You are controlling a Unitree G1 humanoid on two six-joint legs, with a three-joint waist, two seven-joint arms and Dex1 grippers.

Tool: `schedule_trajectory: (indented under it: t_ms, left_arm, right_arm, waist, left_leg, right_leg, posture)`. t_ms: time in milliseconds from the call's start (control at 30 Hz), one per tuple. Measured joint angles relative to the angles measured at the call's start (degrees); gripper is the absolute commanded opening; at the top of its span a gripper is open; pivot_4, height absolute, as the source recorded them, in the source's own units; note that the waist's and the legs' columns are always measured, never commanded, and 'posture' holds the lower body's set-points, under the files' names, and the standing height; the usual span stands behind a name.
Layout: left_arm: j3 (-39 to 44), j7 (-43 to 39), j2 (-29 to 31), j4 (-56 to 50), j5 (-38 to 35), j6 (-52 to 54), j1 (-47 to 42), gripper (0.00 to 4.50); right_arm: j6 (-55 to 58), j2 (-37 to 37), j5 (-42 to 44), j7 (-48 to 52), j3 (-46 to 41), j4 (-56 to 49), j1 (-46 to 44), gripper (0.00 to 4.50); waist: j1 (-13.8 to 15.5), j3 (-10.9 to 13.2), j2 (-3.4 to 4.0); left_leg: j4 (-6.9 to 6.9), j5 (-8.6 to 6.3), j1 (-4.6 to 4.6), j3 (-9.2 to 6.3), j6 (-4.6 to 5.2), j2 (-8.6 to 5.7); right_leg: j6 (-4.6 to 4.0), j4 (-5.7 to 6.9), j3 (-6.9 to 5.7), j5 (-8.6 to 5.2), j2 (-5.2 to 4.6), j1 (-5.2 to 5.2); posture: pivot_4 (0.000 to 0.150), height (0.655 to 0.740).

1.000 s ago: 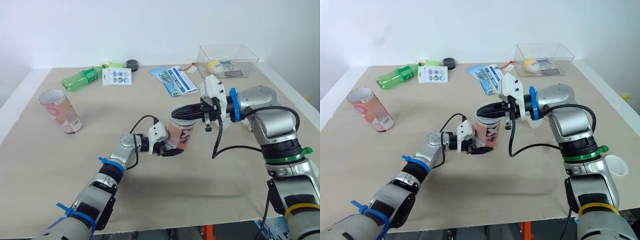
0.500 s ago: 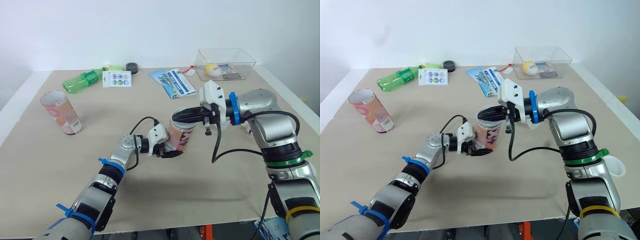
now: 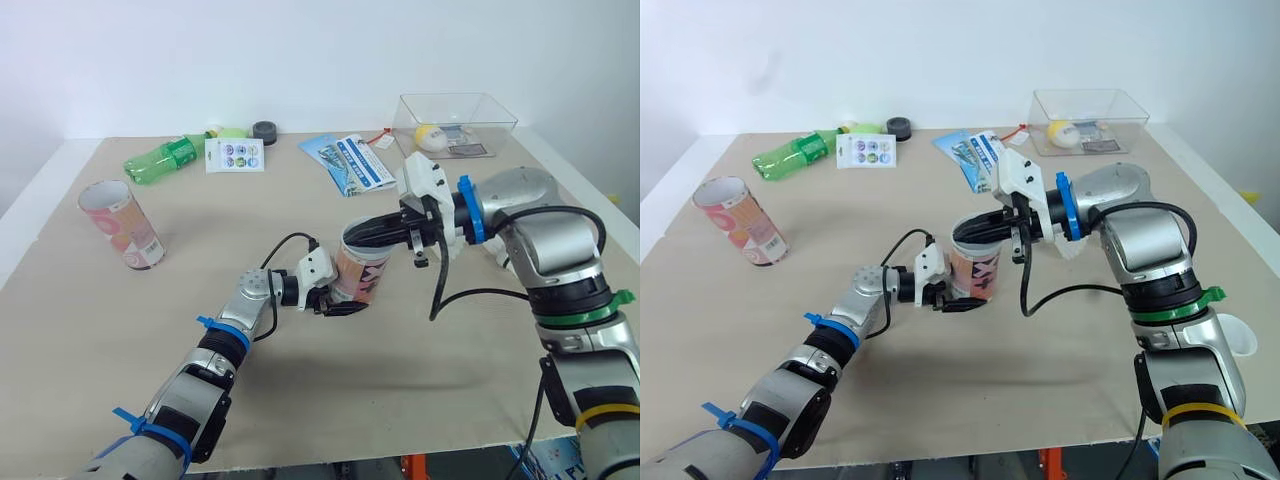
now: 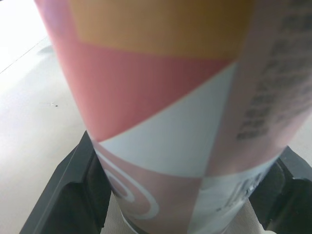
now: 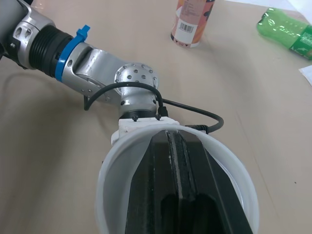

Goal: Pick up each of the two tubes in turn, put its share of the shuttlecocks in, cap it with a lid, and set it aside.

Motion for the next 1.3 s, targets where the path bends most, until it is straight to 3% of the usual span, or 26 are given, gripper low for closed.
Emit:
schedule_trajectory:
  t_ms: [967,1300]
  left_arm:
    - [0.0,-0.2,-0.2,-1.1,0.0,1.2,0.2,3.29]
    - [-0.1,-0.2,-0.4,-1.2,0.0,1.1,0.2,3.29]
  right_arm:
    - [-1.3,-4.1,1.1,0.3,-0.1,0.9,-4.5,0.02]
    - [-5.6,0.6,-0.3,-1.3,0.2,4.7,-8.1,0.02]
  waist:
    - [0.0,0.0,0.07]
    - [0.0,0.0,0.07]
  left_leg:
    - [0.02,0.0,-0.3,-0.02,0.0,-0.03]
    - [0.02,0.0,-0.33,-0.04,0.0,-0.04]
  right_leg:
    - [0.02,0.0,0.0,0.02,0.01,-0.27]
    - [0.02,0.0,0.01,0.02,0.02,-0.27]
  posture:
    - [0.15,0.74]
    - [0.15,0.74]
